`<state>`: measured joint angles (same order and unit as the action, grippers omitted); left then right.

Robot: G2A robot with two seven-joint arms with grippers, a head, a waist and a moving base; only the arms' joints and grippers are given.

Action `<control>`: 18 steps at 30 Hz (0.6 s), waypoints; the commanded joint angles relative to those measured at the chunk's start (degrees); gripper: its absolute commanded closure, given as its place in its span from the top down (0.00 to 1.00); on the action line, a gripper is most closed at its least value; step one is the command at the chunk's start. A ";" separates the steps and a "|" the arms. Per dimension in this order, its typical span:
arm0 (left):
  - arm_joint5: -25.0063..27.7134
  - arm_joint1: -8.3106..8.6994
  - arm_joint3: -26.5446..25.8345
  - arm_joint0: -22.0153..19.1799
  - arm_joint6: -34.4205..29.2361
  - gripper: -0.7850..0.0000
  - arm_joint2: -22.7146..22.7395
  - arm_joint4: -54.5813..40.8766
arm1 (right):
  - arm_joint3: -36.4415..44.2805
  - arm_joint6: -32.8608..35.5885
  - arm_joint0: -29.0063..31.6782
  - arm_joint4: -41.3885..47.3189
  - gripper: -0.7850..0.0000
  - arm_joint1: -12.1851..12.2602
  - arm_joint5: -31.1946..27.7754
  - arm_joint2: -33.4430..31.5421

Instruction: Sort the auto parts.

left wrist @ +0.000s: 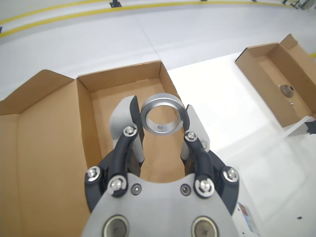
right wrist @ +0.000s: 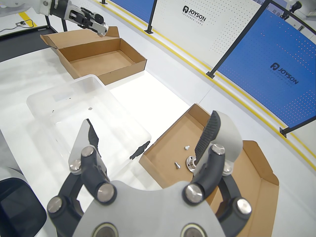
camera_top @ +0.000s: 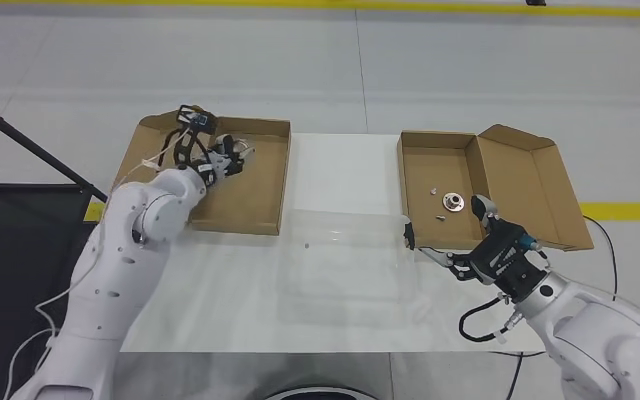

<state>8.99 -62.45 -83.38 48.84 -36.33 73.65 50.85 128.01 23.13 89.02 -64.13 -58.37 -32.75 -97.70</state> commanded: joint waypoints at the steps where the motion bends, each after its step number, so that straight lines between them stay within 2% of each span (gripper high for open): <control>1: -0.15 -0.40 4.01 -3.84 -3.78 0.00 -2.29 0.72 | 0.00 0.00 0.00 0.00 1.00 0.00 0.00 0.00; 8: 0.39 -2.57 16.96 -15.58 -15.92 0.00 -10.87 1.78 | 0.00 0.00 0.00 0.00 1.00 0.00 0.00 0.00; 13: 0.56 -4.57 24.59 -21.13 -20.24 0.00 -16.62 2.09 | 0.00 0.00 0.00 0.00 1.00 0.00 0.00 0.00; 18: 0.83 -6.91 32.14 -24.93 -21.71 0.00 -21.55 1.05 | 0.00 0.00 0.00 0.00 1.00 0.00 0.00 0.00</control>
<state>9.78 -68.95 -52.79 24.50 -57.92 53.01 52.06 128.01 23.13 89.02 -64.13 -58.37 -32.75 -97.70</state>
